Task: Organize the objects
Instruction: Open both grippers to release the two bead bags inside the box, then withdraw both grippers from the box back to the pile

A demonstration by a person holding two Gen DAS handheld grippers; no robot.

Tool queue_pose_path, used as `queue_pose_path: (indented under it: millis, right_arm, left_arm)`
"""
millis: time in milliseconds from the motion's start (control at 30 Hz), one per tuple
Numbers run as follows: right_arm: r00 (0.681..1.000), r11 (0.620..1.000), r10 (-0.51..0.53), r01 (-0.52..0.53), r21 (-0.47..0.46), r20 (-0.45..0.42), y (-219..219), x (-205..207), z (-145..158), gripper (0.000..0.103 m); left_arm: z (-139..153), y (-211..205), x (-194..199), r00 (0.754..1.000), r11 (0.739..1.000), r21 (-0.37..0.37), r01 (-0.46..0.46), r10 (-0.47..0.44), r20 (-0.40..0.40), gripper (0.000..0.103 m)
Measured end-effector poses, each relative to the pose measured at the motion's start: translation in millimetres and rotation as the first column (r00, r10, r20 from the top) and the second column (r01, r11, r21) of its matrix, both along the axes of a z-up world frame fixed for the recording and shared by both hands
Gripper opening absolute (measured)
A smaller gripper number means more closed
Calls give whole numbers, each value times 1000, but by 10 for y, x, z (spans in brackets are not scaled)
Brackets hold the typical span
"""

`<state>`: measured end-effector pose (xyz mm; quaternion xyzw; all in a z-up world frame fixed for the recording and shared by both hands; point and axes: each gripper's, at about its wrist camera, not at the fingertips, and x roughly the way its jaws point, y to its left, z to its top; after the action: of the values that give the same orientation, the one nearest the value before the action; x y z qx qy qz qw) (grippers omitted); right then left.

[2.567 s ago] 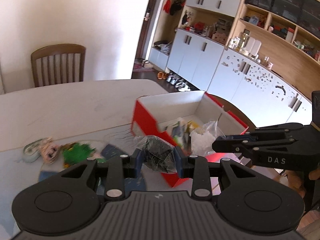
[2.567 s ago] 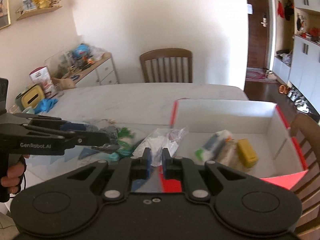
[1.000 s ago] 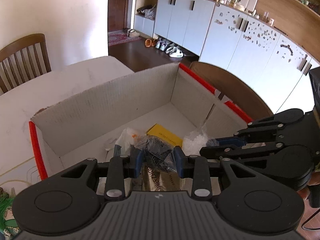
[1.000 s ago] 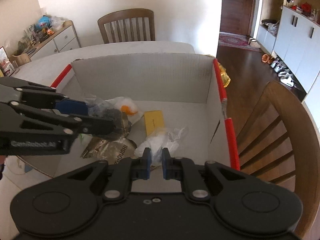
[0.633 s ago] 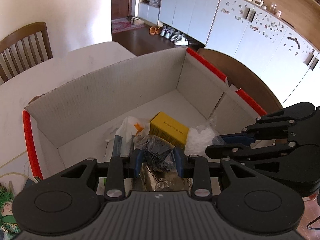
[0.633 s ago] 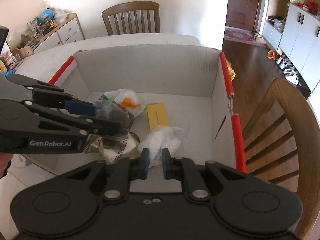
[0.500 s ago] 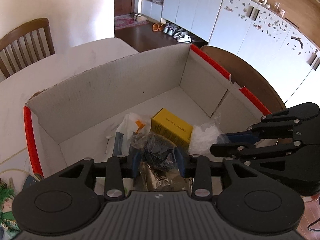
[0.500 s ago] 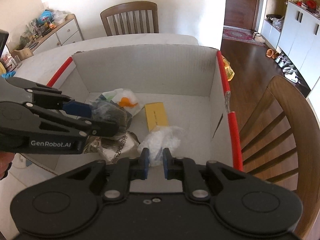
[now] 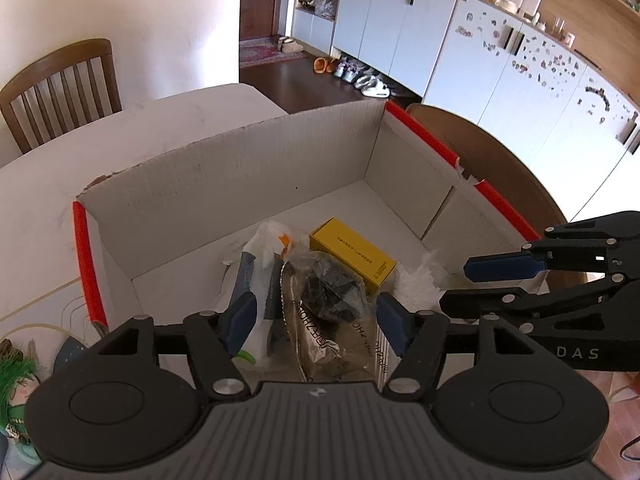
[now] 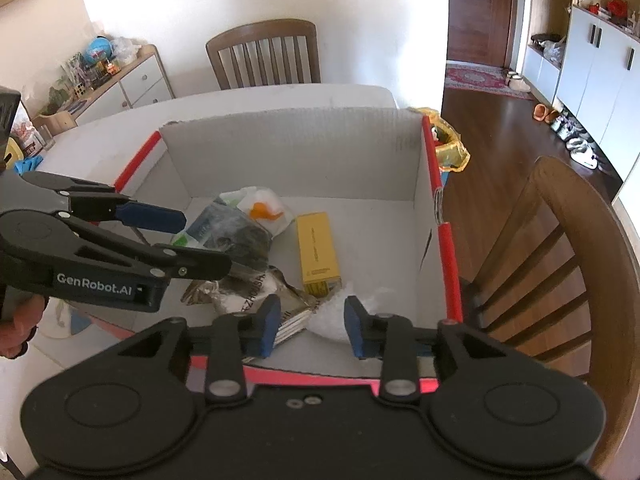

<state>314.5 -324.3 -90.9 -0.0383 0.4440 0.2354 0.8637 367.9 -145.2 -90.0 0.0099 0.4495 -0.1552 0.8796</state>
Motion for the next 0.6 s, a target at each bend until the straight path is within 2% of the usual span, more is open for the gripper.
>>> queue_pose_path:
  millis: [433,600]
  right_arm:
    - [999,996,-20,16,89,46,15,-176,293,50]
    - [997,996,-29,22,92,74,88,-252,371,61]
  left_arm:
    - [275,138,-275,997,999,-43,-15,18,76,66]
    - [378,234,-413,993,997,-56,-43,49,107,66]
